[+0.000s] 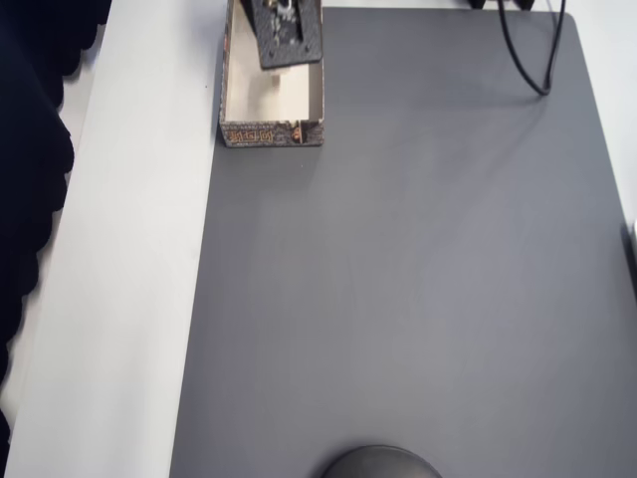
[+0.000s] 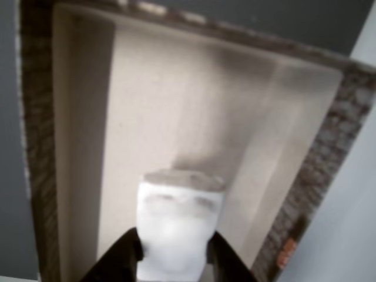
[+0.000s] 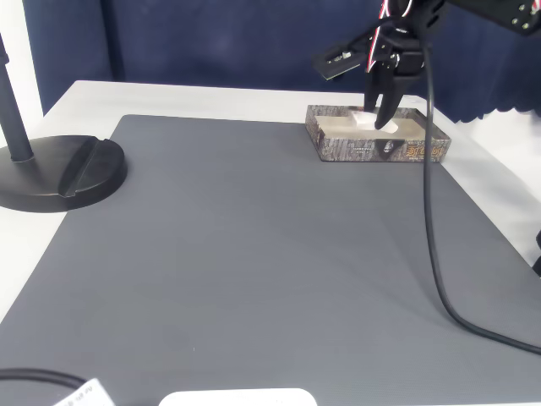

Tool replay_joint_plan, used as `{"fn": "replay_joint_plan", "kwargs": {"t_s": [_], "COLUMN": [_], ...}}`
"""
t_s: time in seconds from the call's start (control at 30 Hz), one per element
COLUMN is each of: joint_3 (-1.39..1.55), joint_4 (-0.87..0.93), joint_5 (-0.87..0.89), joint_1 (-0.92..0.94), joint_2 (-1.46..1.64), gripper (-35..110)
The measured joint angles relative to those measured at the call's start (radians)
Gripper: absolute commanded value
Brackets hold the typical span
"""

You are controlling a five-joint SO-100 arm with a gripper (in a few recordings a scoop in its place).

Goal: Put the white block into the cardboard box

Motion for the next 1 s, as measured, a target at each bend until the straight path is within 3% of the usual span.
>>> {"fn": "replay_joint_plan", "kwargs": {"t_s": [0.67, 0.83, 1.0], "joint_3": [-0.069, -0.072, -0.075], "joint_4": [-0.020, -0.020, -0.020], "joint_5": [0.000, -0.014, -0.043], "joint_1": [-0.008, -0.008, -0.008], "joint_2": [-0.098, -0.103, -0.103], "gripper": [13, 27, 32]}}
